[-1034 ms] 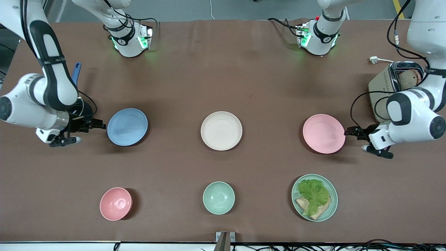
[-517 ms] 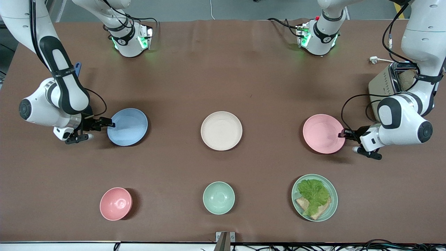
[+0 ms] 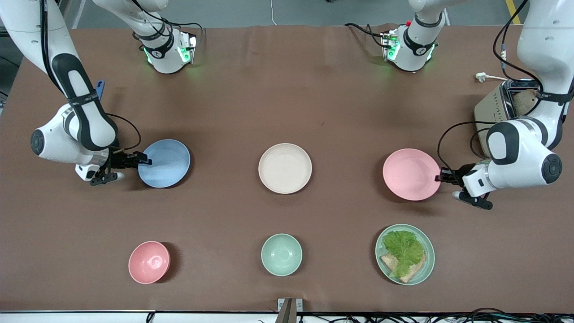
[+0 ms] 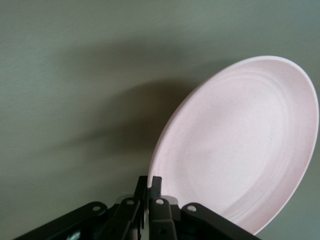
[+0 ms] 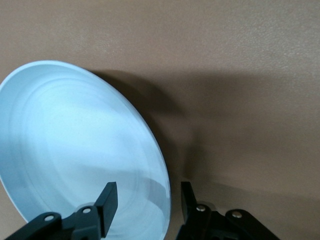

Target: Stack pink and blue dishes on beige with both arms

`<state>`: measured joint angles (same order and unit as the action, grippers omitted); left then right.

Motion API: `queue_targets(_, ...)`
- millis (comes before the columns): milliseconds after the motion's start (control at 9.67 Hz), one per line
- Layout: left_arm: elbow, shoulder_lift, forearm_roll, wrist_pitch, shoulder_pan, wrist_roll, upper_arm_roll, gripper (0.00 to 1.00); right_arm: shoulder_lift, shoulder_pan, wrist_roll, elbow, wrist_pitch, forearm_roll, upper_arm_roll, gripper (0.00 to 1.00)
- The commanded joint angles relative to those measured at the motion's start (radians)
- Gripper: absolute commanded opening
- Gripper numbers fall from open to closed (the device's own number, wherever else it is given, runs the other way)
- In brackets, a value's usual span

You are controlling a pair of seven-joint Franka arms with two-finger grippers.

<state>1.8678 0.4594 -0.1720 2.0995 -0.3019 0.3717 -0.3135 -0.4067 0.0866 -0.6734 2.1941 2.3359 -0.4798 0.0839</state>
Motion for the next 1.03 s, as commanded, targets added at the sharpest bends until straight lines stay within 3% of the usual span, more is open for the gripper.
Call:
queue_targets(0,0.031,-0.042,-0.009,-0.010,0.007,-0.270,-0.149,0.00,-0.003,0.008,-0.031,0.016,0.028,-0.033,-0.009,0.55)
queue_targets(207,0.030,-0.041,0.006,0.005,0.056,-0.490,-0.254,0.00,-0.010,0.008,-0.041,0.016,0.037,-0.033,-0.009,0.45)
queue_targets(310,0.033,-0.041,0.005,0.040,0.122,-0.596,-0.256,0.00,-0.012,0.008,-0.041,0.016,0.039,-0.033,-0.009,0.43)
queue_targets(414,0.031,-0.028,0.006,0.098,0.201,-0.726,-0.256,0.00,-0.012,0.010,-0.040,0.015,0.039,-0.033,-0.009,0.30)
queue_targets(517,0.027,0.005,0.006,0.159,0.255,-0.797,-0.254,0.00,-0.012,0.013,-0.034,0.013,0.031,-0.036,-0.009,0.10)
queue_targets(621,0.027,0.034,0.006,0.224,0.294,-0.845,-0.254,0.00,-0.008,0.012,-0.028,0.007,0.022,-0.055,-0.009,0.00)
queue_targets(724,0.025,0.060,0.008,0.264,0.340,-0.890,-0.251,0.00,-0.001,0.013,-0.022,-0.013,-0.021,-0.059,-0.006,0.00)
queue_targets(931,0.021,0.106,0.035,0.332,0.388,-0.939,-0.248,0.00,0.026,0.016,0.023,-0.144,-0.270,-0.053,0.046,0.00)
